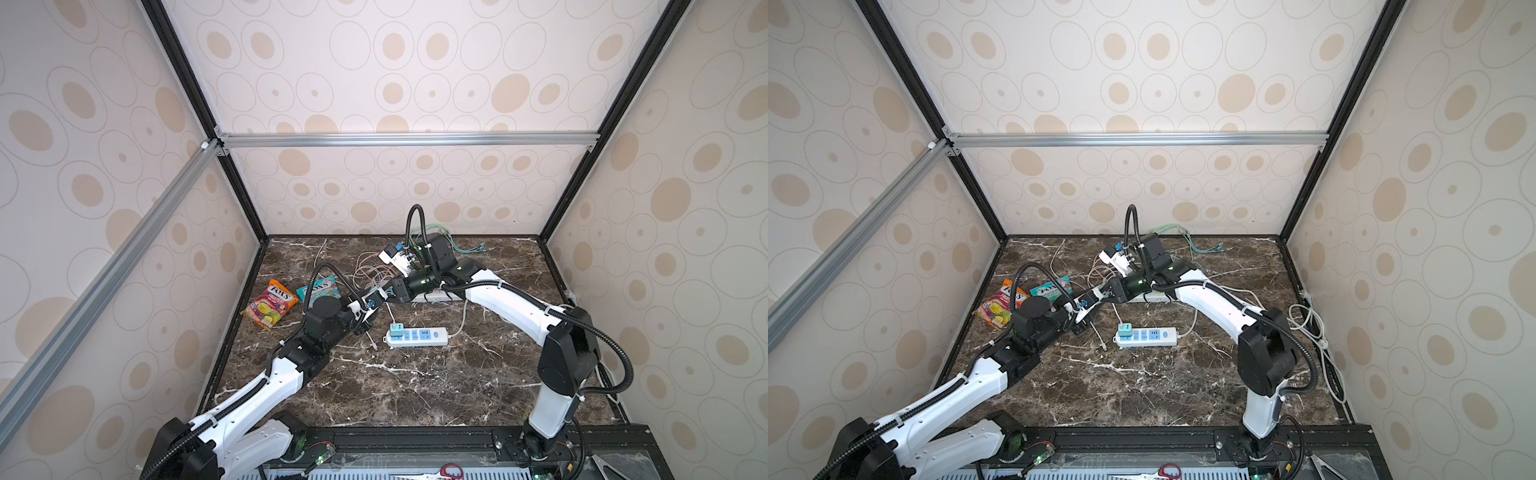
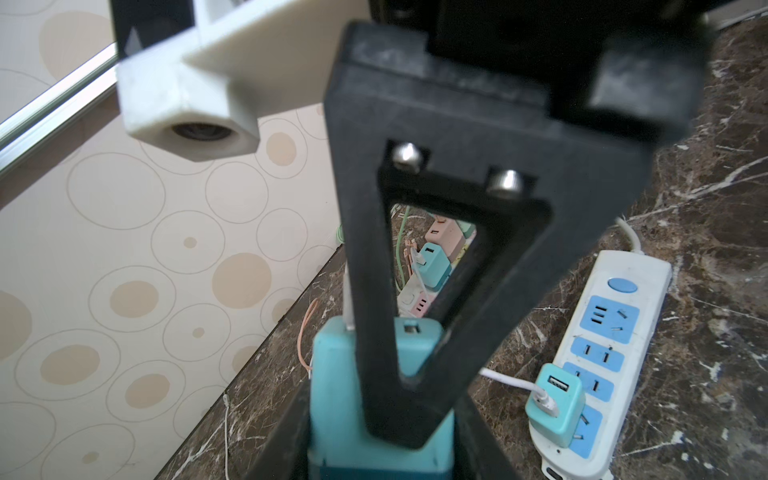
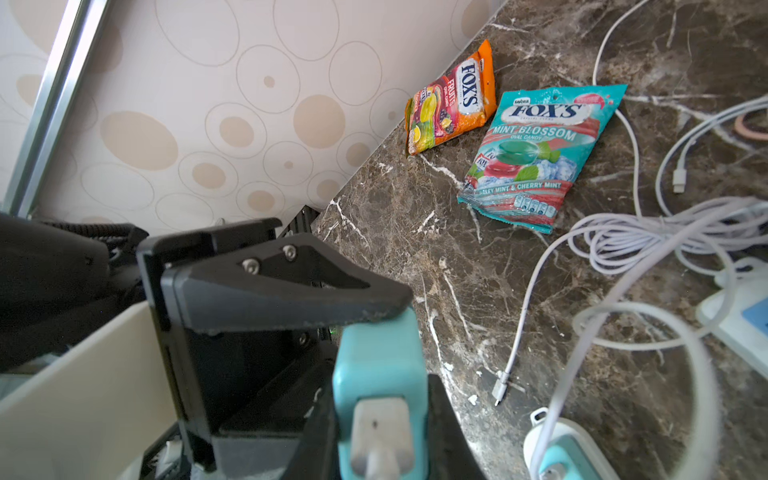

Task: Insert the plug
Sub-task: 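Raise the charger with the right gripper while the left opens and withdraws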

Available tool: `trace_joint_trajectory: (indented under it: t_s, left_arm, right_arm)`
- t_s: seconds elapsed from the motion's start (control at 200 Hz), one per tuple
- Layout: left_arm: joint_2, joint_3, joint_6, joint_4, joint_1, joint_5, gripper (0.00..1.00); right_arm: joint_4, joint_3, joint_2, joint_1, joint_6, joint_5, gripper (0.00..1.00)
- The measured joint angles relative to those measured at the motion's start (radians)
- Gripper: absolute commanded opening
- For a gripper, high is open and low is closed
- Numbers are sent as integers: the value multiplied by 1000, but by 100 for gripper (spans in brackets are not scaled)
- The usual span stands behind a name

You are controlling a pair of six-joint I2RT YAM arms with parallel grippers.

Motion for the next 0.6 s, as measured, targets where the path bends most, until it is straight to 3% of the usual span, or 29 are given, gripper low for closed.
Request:
trace_joint_trajectory:
  t_s: [0.075, 0.15, 0.195, 0.33, 0.6]
  left_arm:
    - [2, 0, -16, 3, -1, -10, 55]
    - [15, -1, -72, 27, -3, -72, 79]
    - [31, 2, -105, 39, 0, -105, 88]
    - [90, 21, -224, 43, 25, -169, 94]
    - [129, 20, -343, 193, 43, -147, 90]
  right_arm:
    - [1, 0, 0, 0, -15, 6, 1]
    - [-8, 5, -4, 0, -18, 19, 0]
    - [-18, 8, -12, 1, -24, 33, 0]
    - [-52, 30, -69, 1, -48, 65, 0]
    - [-75, 80, -187, -16, -75, 113, 0]
